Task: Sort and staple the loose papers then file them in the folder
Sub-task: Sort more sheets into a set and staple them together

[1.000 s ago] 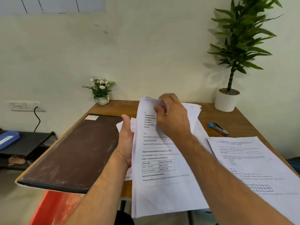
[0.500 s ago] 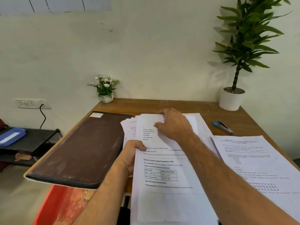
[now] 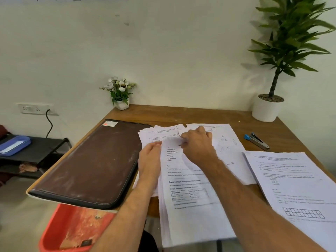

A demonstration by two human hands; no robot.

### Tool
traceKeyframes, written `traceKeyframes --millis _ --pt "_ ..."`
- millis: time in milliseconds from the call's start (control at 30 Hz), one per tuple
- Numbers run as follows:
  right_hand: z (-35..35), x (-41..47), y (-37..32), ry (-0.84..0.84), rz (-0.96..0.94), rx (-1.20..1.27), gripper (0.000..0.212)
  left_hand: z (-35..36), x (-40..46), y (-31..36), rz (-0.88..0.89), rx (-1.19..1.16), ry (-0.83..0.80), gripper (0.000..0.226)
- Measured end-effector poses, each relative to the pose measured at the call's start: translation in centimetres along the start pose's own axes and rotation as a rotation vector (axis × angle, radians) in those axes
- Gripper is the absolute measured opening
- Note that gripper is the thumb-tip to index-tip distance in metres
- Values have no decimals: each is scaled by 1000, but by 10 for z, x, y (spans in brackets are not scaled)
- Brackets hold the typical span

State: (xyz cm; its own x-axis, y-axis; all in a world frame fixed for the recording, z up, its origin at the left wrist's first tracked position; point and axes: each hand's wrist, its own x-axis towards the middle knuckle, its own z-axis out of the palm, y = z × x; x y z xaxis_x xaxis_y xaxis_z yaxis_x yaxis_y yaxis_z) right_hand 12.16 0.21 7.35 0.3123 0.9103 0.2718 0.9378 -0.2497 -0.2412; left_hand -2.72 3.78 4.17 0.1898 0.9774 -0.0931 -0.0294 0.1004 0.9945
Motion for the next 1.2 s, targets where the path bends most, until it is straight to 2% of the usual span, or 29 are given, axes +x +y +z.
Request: traceKeyframes --millis 67,200,300,367,467,567,767,867,967,1100,1200 --pt "14 -3 4 32 34 90 25 1 9 0 107 282 198 30" --pt "48 -22 15 88 131 321 29 1 25 -16 62 627 175 46" --pt "60 -34 13 138 160 422 36 4 30 -22 123 737 228 50" --pt "62 -36 12 188 122 430 36 4 33 -22 162 728 283 55" --pt "64 -36 9 231 119 437 32 1 38 -21 162 589 328 59" --pt "66 -35 10 288 61 438 34 3 38 -17 161 454 310 46" --pt "72 -36 18 411 -43 368 21 11 29 -41 429 682 109 18" --pt "68 -42 17 304 6 399 42 12 26 -45 597 694 60 19" --pt "66 -45 13 289 85 462 51 12 25 -46 567 675 81 20" --pt "69 -41 11 509 -30 353 61 11 30 -51 513 630 42 3" --pt "73 -39 16 484 -62 303 54 12 31 -50 488 612 9 15"
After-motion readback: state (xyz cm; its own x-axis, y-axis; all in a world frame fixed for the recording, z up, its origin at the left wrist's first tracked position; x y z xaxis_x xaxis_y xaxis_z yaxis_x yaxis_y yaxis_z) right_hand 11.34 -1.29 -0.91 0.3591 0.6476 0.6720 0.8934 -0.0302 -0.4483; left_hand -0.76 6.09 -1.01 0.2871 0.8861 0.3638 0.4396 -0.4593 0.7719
